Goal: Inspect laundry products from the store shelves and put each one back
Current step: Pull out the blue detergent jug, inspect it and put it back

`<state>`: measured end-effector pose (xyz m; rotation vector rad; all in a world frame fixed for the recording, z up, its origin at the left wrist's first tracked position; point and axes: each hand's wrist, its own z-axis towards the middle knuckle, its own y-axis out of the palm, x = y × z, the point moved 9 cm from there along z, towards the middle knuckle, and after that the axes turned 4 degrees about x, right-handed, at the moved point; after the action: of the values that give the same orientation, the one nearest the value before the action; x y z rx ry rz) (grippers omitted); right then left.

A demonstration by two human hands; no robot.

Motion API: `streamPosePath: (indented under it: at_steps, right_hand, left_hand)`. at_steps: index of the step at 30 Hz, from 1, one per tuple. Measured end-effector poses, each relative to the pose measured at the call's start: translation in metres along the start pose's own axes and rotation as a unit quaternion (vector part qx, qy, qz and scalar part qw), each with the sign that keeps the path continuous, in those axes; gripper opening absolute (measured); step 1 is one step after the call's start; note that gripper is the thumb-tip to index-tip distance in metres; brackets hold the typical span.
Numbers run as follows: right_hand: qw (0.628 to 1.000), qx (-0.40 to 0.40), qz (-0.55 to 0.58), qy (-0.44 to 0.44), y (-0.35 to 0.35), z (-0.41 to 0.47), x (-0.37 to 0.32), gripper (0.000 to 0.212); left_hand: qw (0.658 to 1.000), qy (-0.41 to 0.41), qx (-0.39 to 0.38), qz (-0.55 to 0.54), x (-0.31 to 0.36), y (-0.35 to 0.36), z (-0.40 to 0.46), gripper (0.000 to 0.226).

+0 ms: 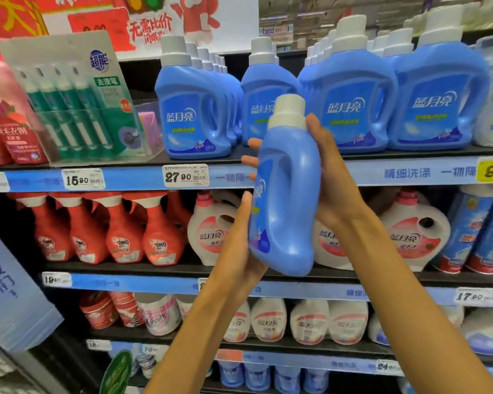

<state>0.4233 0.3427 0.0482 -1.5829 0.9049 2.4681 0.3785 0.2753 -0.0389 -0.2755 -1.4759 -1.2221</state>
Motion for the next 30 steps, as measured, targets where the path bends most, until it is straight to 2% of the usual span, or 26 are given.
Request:
streamPosePath:
  at_steps: [2,4,7,9,11,12,15,17,19,21,22,24,28,30]
  right_hand:
    - [1.0,0.007,0.011,-0.001,-0.001,0.001,0.0,0.041]
    - [0.999,0.026,0.014,-0.03,-0.005,-0.001,-0.005,0.034]
    - [0.99,0.092,-0.044,-0.102,-0.012,-0.006,-0.016,0.028]
    - [0.974,0.135,-0.095,-0.157,-0.015,-0.009,-0.028,0.025]
    - [0.962,0.143,-0.142,-0.185,-0.009,-0.012,-0.035,0.028]
    - [0.958,0.142,-0.168,-0.186,-0.007,-0.012,-0.037,0.03]
    - [0.956,0.123,-0.205,-0.17,-0.003,-0.009,-0.036,0.027]
    - [0.967,0.088,-0.184,-0.151,-0.004,-0.008,-0.032,0.025]
    - [0.98,0.06,-0.157,-0.109,-0.004,-0.008,-0.02,0.031]
    - [0.991,0.045,-0.113,-0.056,-0.001,-0.009,-0.007,0.043]
    - [0.993,0.041,-0.101,-0.053,0.0,-0.009,-0.006,0.045]
    - [0.987,0.055,-0.117,-0.096,0.001,-0.011,-0.017,0.035]
    - [0.946,0.092,-0.231,-0.208,0.009,-0.022,-0.038,0.024]
    - [0.933,0.1,-0.266,-0.221,0.012,-0.024,-0.036,0.023]
  left_hand:
    - [0.998,-0.015,-0.029,0.051,-0.005,0.003,-0.006,0.036]
    - [0.994,-0.013,-0.014,0.106,-0.001,-0.003,-0.012,0.042]
    - [0.978,0.062,-0.023,0.199,0.02,-0.001,-0.019,0.054]
    - [0.963,0.106,-0.063,0.239,0.034,0.009,-0.028,0.049]
    - [0.945,0.131,-0.092,0.284,0.035,0.015,-0.036,0.058]
    - [0.945,0.135,-0.082,0.287,0.034,0.013,-0.038,0.06]
    - [0.972,0.101,-0.055,0.204,0.03,0.003,-0.038,0.043]
    - [0.988,0.049,-0.092,0.113,0.024,0.001,-0.04,0.032]
    - [0.99,0.012,-0.13,0.055,0.02,0.001,-0.043,0.035]
    - [0.989,-0.009,-0.142,0.042,0.017,0.0,-0.044,0.045]
    - [0.989,-0.011,-0.137,0.049,0.017,-0.003,-0.042,0.044]
    - [0.991,0.014,-0.095,0.09,0.025,-0.013,-0.038,0.035]
    - [0.978,0.078,0.026,0.191,0.039,-0.034,-0.022,0.038]
    - [0.974,0.091,0.065,0.196,0.036,-0.036,-0.018,0.034]
